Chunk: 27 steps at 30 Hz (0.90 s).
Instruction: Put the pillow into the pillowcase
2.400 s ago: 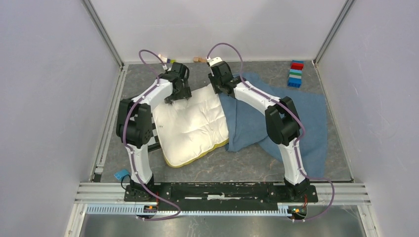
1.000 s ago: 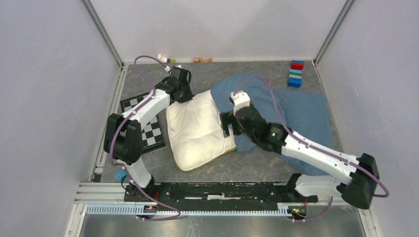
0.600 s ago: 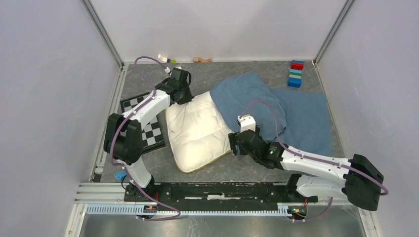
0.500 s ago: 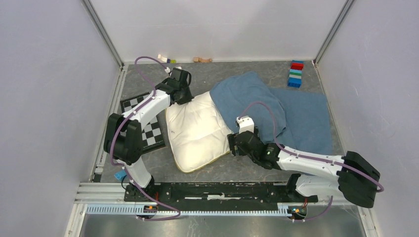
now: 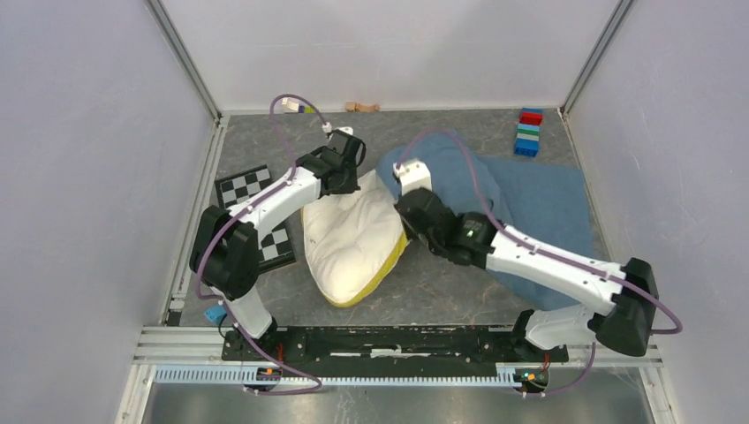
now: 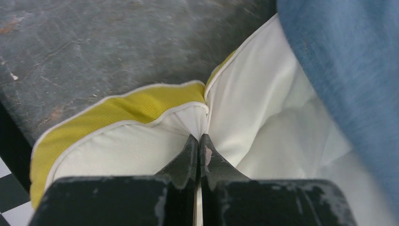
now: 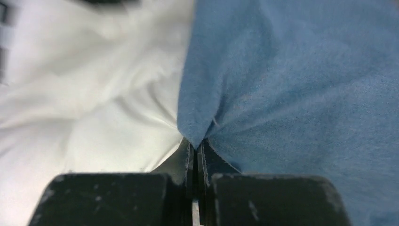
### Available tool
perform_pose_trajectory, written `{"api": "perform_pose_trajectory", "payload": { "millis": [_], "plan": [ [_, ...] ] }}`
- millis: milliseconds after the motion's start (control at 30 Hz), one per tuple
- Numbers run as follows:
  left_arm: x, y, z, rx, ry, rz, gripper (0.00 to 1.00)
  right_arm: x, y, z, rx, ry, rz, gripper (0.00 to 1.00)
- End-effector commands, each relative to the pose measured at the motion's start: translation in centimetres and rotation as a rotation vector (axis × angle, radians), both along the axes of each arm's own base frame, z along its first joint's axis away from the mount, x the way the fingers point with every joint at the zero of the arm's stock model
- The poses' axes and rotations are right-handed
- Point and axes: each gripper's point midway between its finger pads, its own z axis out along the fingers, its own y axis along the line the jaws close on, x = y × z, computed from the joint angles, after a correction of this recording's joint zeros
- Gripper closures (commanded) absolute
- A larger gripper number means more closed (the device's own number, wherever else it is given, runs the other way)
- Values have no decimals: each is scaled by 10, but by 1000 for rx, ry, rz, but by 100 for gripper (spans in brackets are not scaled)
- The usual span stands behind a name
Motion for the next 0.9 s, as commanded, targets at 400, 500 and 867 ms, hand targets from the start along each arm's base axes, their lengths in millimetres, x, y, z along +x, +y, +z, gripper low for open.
{"api": "perform_pose_trajectory", "payload": {
  "millis": [400,500,867],
  "plan": [
    [-156,-89,151,-379,-51,-623,81,120,36,166,167,-151,27,100],
    [-162,-75,149,-485,54,-571,56,155,33,89,112,3,-11,100],
    [-122,22,169,-292,-139,-168,0,168,44,-12,121,171,-3,95]
  ]
}}
